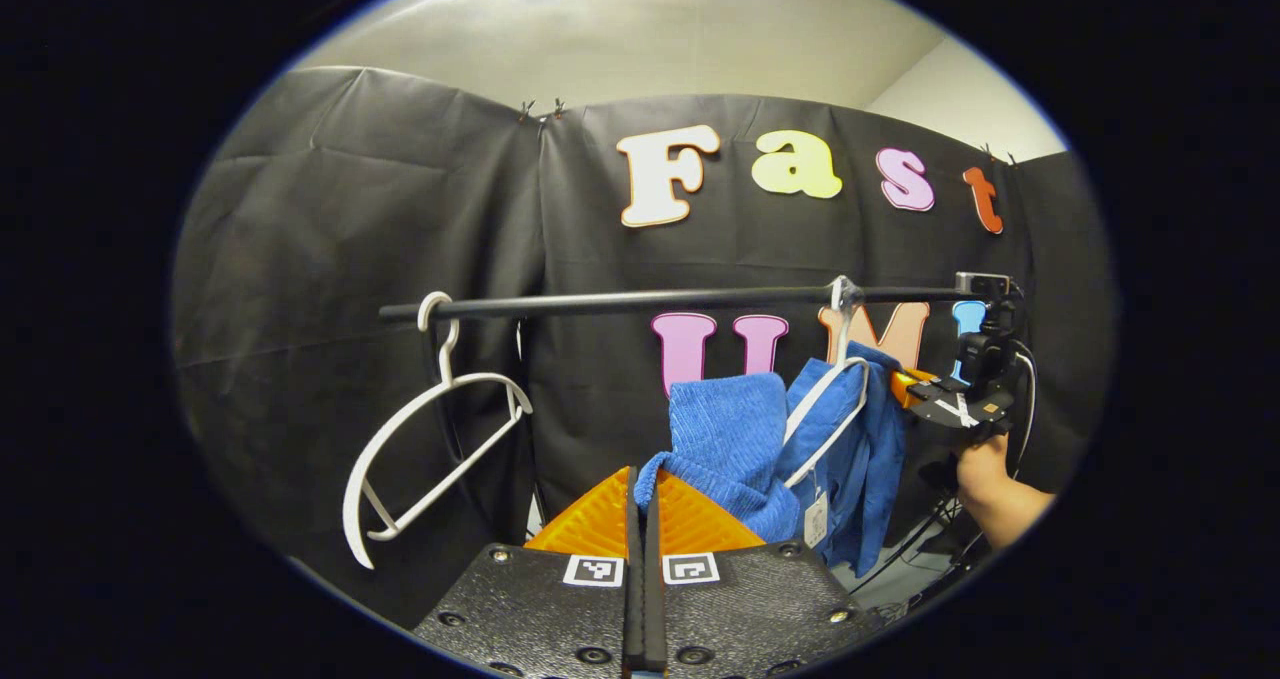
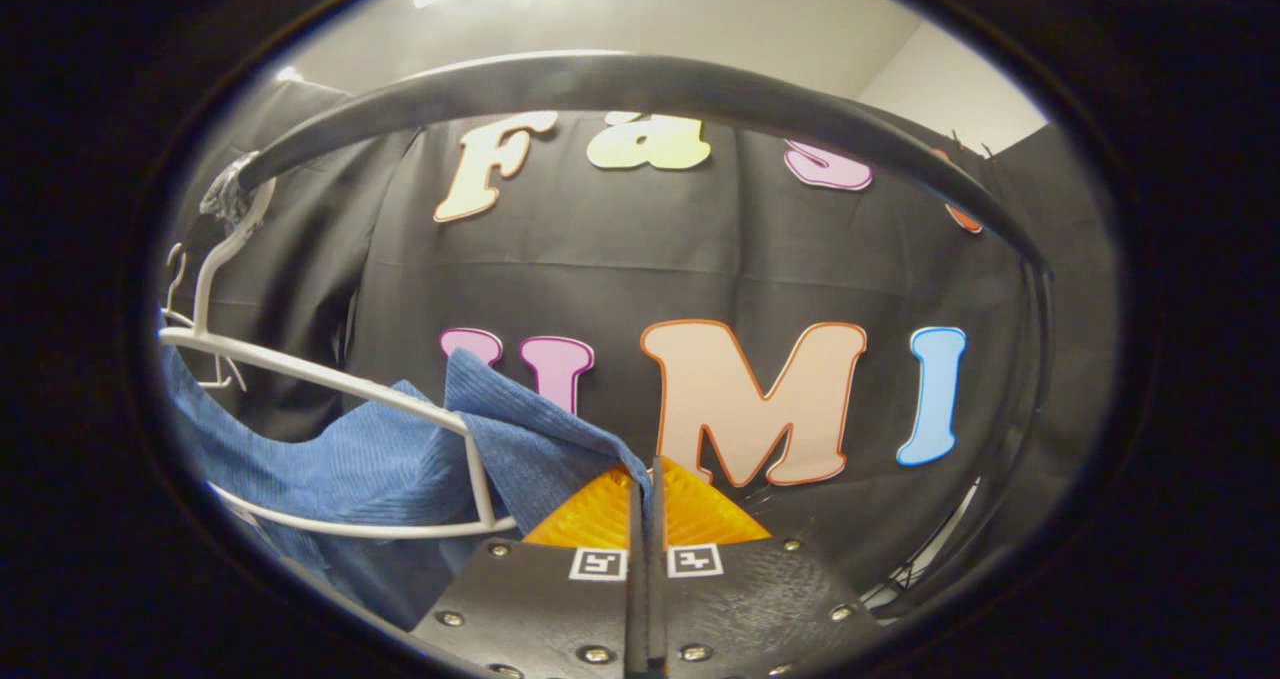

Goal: Grasp the clothes on the hanger with both hands and then place them into the laundry hamper below.

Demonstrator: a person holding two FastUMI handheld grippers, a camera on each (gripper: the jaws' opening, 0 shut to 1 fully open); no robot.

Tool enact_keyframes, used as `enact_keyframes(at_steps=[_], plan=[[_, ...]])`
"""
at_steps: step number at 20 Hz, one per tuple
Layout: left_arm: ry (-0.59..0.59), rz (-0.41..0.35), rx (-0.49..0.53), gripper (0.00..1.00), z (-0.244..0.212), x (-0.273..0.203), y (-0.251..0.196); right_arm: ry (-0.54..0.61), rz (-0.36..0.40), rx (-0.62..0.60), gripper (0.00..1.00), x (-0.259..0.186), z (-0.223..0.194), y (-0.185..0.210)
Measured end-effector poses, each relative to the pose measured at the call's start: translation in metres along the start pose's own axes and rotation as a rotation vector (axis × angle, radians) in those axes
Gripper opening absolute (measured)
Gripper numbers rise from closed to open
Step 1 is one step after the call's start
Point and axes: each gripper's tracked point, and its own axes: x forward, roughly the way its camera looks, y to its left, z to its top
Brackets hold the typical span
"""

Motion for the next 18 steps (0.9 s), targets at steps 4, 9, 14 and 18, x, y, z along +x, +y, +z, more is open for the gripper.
enact_keyframes(at_steps=[4,9,14,18], plan=[[0.01,0.031,0.003,0.0,-0.014,0.009,0.011,0.006,0.001,-0.025,0.0,0.01,-0.01,0.005],[0.046,0.047,0.024,0.0,-0.04,0.022,0.017,0.053,0.003,-0.077,0.01,0.026,-0.04,0.008],[0.1,0.055,0.033,0.0,-0.073,0.035,0.019,0.051,0.02,-0.131,0.0,0.028,-0.053,0.015],[0.13,0.049,-0.001,0.0,-0.1,0.036,0.012,0.092,0.026,-0.15,0.0,0.035,-0.077,0.019]])
